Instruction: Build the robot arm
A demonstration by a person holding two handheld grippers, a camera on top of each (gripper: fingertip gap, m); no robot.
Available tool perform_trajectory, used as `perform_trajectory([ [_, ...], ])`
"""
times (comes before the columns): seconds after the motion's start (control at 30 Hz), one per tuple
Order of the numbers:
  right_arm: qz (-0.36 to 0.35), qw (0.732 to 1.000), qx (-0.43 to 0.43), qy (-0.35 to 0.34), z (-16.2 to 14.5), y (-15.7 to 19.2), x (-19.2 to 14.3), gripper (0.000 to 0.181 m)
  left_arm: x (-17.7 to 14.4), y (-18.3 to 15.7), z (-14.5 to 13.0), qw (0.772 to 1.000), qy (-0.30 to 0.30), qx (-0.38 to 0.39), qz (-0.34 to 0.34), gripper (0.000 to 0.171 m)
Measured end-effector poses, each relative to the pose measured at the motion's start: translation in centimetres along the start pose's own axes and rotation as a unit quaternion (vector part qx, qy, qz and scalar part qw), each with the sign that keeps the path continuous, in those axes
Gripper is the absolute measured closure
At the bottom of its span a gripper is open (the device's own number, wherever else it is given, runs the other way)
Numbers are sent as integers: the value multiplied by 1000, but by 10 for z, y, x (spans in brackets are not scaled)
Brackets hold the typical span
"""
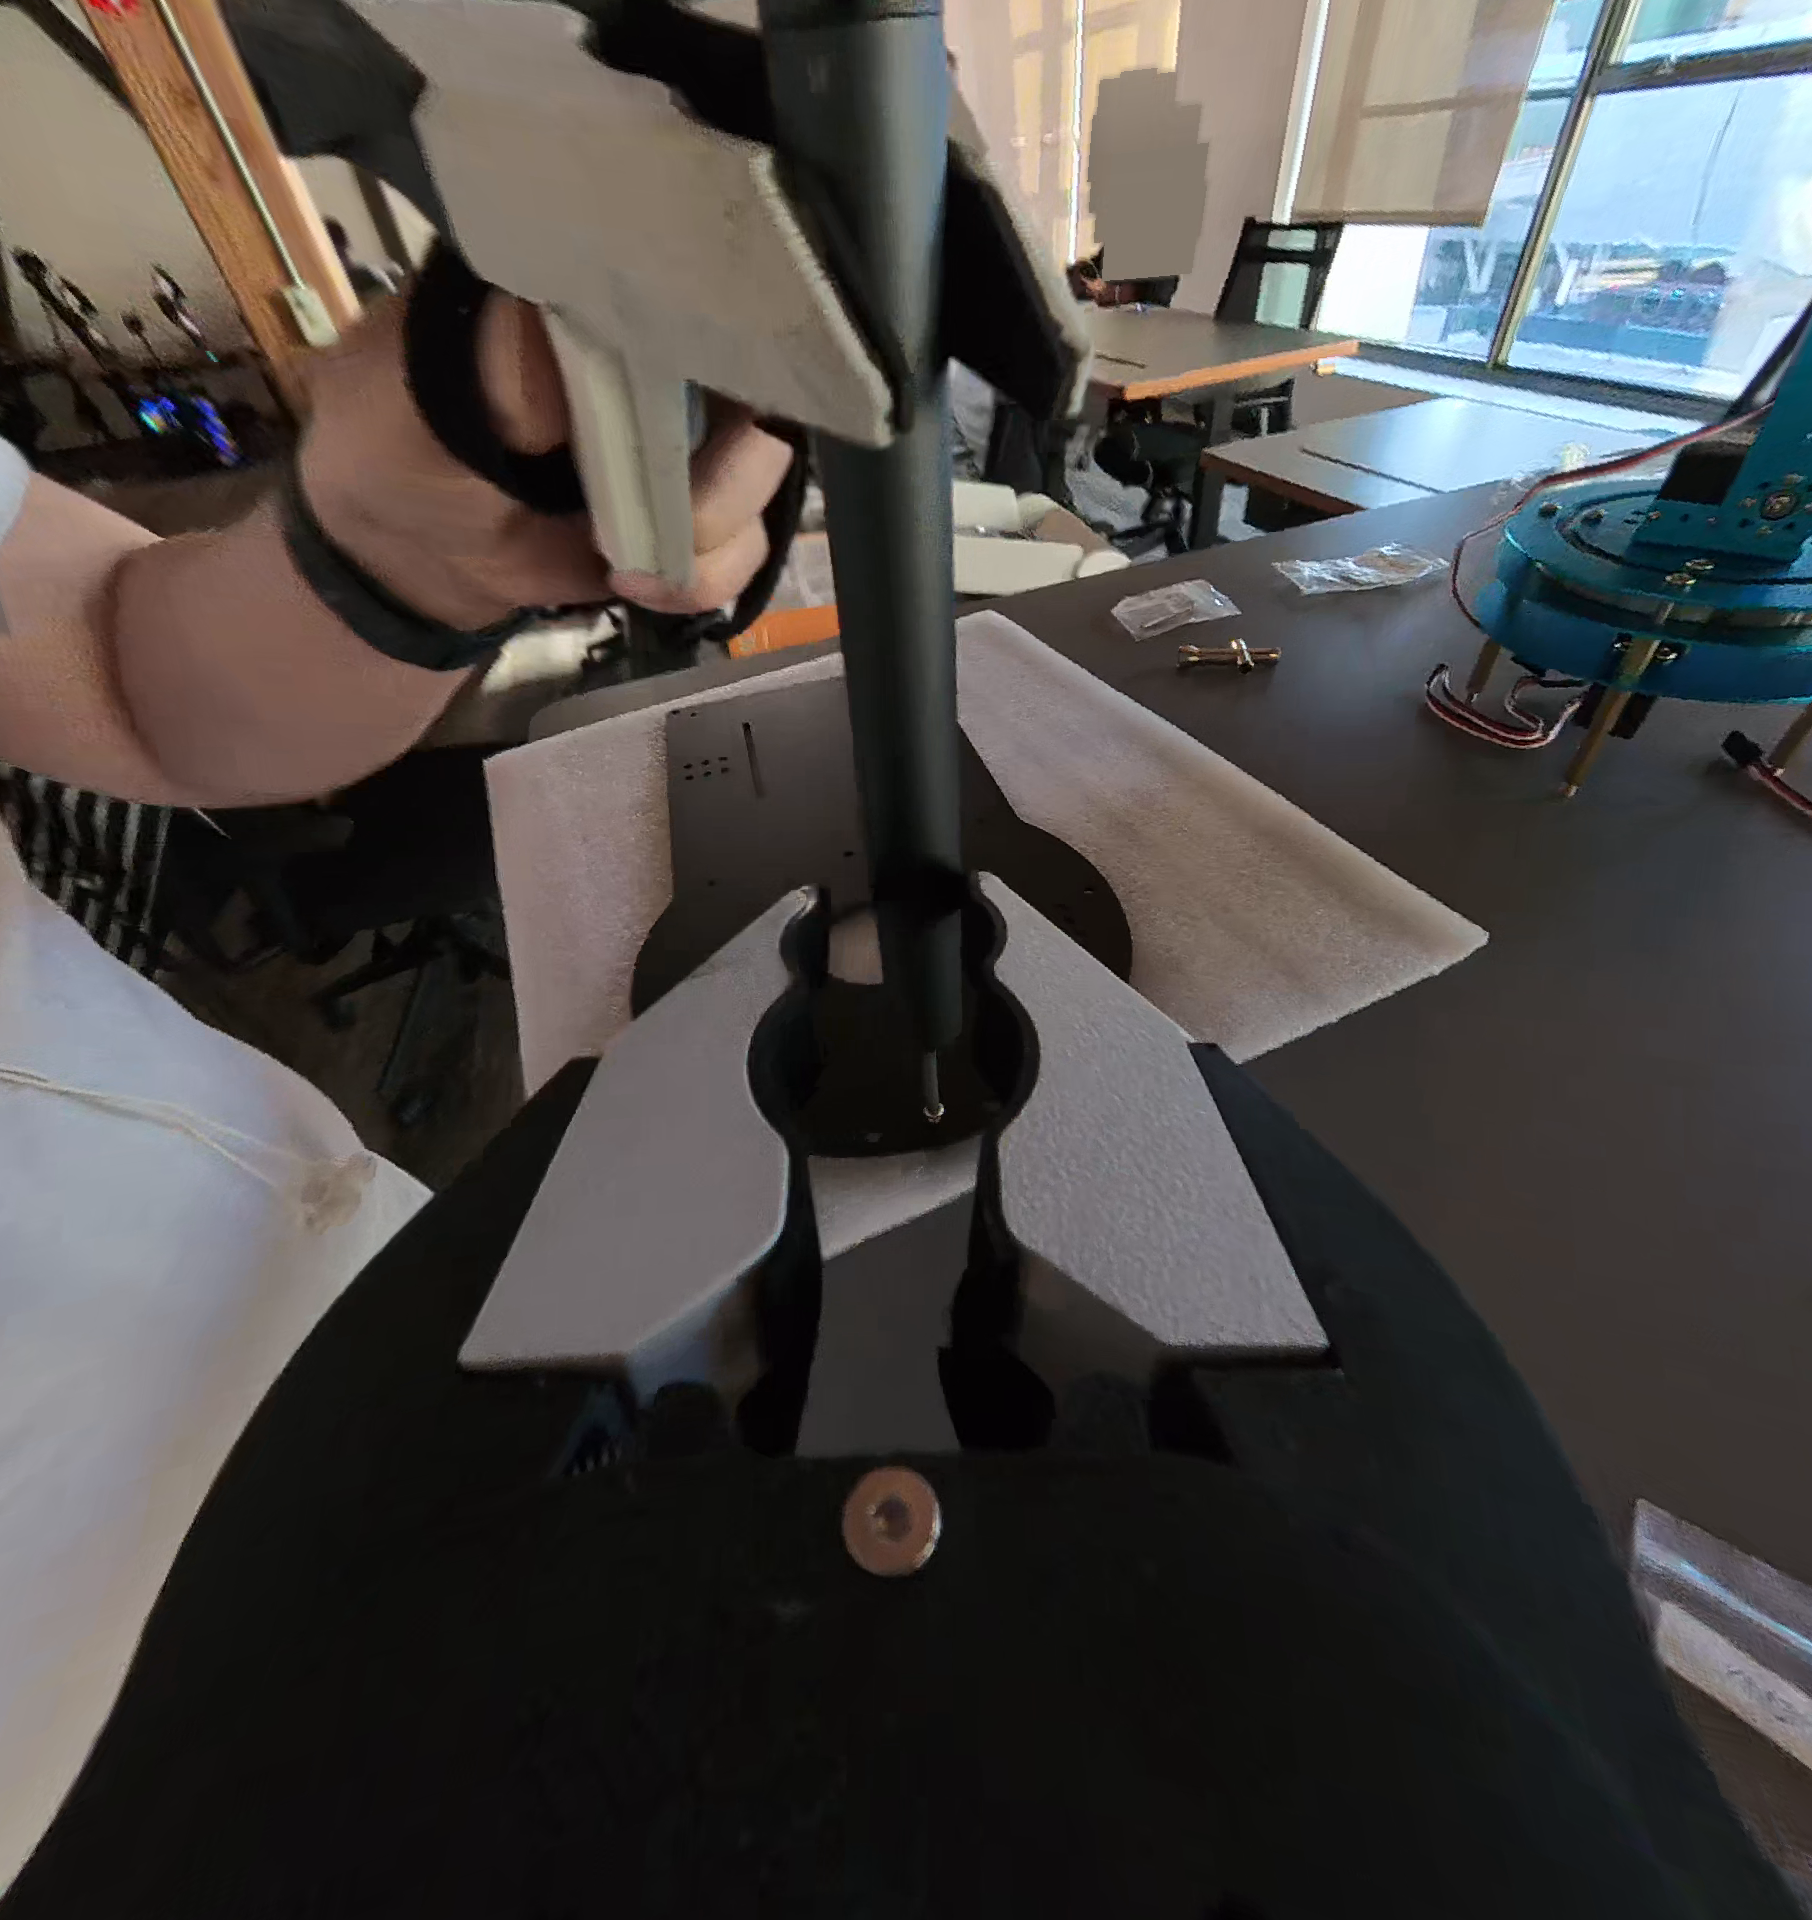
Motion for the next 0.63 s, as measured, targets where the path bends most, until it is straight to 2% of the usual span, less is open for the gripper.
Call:
perform_trajectory([
  [0.1,20,999,34,-25,0,-4,-5,159,-1,8,0,999,-1,-10,-40,155],
  [0.27,12,999,38,-30,5,-5,-1,159,-5,21,-2,997,-8,-30,-75,155],
  [0.37,-5,999,37,-37,8,-7,-1,164,-8,16,-3,996,-13,-12,-90,155],
  [0.47,8,998,46,-39,8,-4,0,165,-7,9,-2,995,-14,16,-100,155],
  [0.63,-3,999,31,-39,8,-2,1,166,-7,7,-2,994,-10,23,-108,156],
])
Point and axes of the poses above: each gripper's, where its closed fingertips meet, x out along the fingers, z out of its top, y = z × x across the jaws, the point moved 5 cm from there along -x, back along the fingers, and after that the axes turned 3 degrees about z, right-handed, at the moved point
